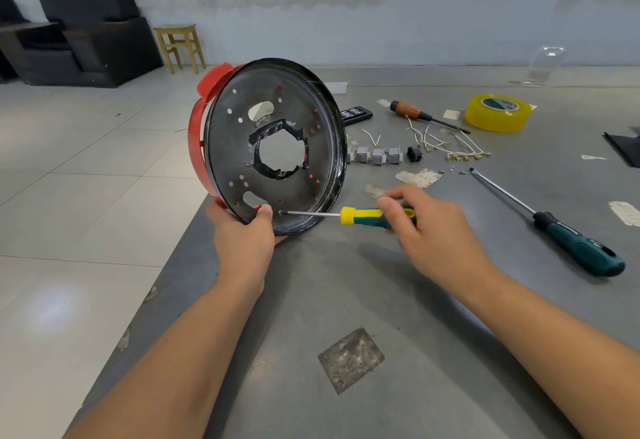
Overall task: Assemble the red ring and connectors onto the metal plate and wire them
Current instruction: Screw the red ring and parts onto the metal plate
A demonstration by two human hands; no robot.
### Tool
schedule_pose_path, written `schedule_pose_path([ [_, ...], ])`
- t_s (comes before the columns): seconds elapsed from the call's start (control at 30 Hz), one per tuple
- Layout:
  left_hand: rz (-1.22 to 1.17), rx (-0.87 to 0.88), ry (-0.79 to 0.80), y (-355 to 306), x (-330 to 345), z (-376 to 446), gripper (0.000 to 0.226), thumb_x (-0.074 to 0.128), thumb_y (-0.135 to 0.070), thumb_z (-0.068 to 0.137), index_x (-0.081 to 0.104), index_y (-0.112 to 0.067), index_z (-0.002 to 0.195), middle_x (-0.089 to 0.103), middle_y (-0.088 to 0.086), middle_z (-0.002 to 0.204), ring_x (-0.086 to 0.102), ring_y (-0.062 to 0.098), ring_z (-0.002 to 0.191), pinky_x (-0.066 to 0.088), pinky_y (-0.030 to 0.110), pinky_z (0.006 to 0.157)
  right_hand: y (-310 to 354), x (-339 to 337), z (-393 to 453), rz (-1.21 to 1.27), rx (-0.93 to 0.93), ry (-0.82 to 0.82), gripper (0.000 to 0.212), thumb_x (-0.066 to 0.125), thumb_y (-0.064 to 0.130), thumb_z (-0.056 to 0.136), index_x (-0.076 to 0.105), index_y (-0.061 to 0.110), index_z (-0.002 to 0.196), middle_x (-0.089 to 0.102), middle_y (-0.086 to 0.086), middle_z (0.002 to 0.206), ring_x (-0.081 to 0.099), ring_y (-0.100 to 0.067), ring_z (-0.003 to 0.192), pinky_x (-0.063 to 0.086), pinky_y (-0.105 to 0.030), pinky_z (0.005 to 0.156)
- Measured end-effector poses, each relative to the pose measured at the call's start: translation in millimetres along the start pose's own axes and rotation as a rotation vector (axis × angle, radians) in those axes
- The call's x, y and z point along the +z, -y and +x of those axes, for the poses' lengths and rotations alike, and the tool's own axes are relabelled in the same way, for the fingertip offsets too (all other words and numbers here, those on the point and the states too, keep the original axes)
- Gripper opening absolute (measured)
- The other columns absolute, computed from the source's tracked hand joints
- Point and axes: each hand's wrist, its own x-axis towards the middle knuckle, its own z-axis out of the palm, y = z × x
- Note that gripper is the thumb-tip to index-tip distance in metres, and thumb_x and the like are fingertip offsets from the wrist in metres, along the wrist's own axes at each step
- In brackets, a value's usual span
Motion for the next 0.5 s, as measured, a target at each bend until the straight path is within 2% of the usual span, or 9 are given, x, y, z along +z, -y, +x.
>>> schedule_pose_path([
  [0.03,-0.005,-0.002,-0.004,0.0,0.2,0.3,0.041,0.069,-0.011,0.094,0.046,-0.036,0.118,0.065,-0.017,0.111,0.071,0.02,0.108,0.065,0.047,0.082,-0.1,-1.9,0.1,0.071,-0.043,-0.01,0.007,0.059,0.04,0.1,0.06,0.038,0.107,0.068,0.015,0.091,0.06,0.002,0.082,0.042,-0.011,0.067],
  [0.1,-0.019,-0.01,-0.004,0.6,0.1,0.6,0.041,0.068,-0.009,0.095,0.046,-0.037,0.115,0.064,-0.016,0.111,0.071,0.02,0.108,0.066,0.046,0.081,-2.2,-2.5,-1.6,0.221,-0.086,0.009,0.034,0.077,0.009,0.089,0.065,0.035,0.108,0.064,0.015,0.105,0.06,-0.001,0.098,0.042,-0.008,0.08],
  [0.13,-0.009,-0.004,0.002,0.7,-0.1,0.1,0.041,0.069,-0.01,0.094,0.046,-0.039,0.111,0.064,-0.017,0.11,0.071,0.02,0.108,0.065,0.047,0.083,-1.9,-4.4,-2.7,0.314,-0.044,0.037,0.045,0.079,0.002,0.085,0.066,0.038,0.107,0.064,0.017,0.107,0.061,-0.002,0.101,0.042,-0.007,0.082],
  [0.2,0.025,0.017,0.012,0.7,-0.6,-0.9,0.039,0.07,-0.014,0.093,0.046,-0.039,0.111,0.065,-0.018,0.109,0.071,0.021,0.109,0.062,0.051,0.09,-1.7,-4.4,-2.6,0.418,0.032,0.084,0.047,0.08,0.01,0.086,0.063,0.048,0.109,0.063,0.021,0.113,0.062,-0.003,0.102,0.045,-0.01,0.082],
  [0.27,0.029,0.018,0.008,0.9,-1.5,-0.8,0.041,0.07,-0.016,0.091,0.046,-0.034,0.12,0.065,-0.018,0.109,0.07,0.023,0.111,0.06,0.053,0.095,-2.7,-0.8,-2.6,0.359,0.076,0.097,0.03,0.072,0.037,0.093,0.056,0.05,0.115,0.066,0.02,0.115,0.066,-0.004,0.097,0.051,-0.017,0.081],
  [0.33,0.022,0.009,0.009,1.4,-1.7,0.2,0.041,0.07,-0.016,0.091,0.046,-0.036,0.117,0.065,-0.018,0.108,0.07,0.023,0.11,0.062,0.052,0.092,-3.9,2.9,-1.9,0.258,0.111,0.085,0.01,0.056,0.05,0.1,0.056,0.044,0.108,0.074,0.015,0.091,0.07,-0.005,0.072,0.051,-0.021,0.068],
  [0.37,0.022,0.011,0.014,0.7,-1.4,-0.3,0.04,0.07,-0.016,0.091,0.046,-0.04,0.112,0.065,-0.019,0.107,0.07,0.022,0.109,0.063,0.05,0.088,-3.1,2.6,-1.8,0.237,0.111,0.065,0.007,0.055,0.047,0.102,0.059,0.041,0.101,0.073,0.015,0.08,0.068,-0.005,0.063,0.048,-0.019,0.063],
  [0.4,0.019,0.014,0.021,0.1,-1.0,-0.9,0.04,0.07,-0.016,0.09,0.046,-0.043,0.107,0.065,-0.019,0.106,0.07,0.021,0.108,0.065,0.049,0.085,-2.9,1.1,-1.6,0.212,0.082,0.051,0.004,0.059,0.04,0.102,0.061,0.04,0.098,0.071,0.017,0.078,0.066,-0.003,0.065,0.045,-0.014,0.062],
  [0.5,-0.005,0.001,0.031,-1.0,-1.0,-2.3,0.041,0.071,-0.015,0.09,0.046,-0.045,0.104,0.065,-0.019,0.107,0.071,0.019,0.107,0.065,0.048,0.083,-5.5,-3.0,-0.8,0.124,-0.126,0.023,0.03,0.076,0.004,0.087,0.068,0.029,0.101,0.063,0.019,0.102,0.06,-0.001,0.096,0.04,-0.006,0.079],
])
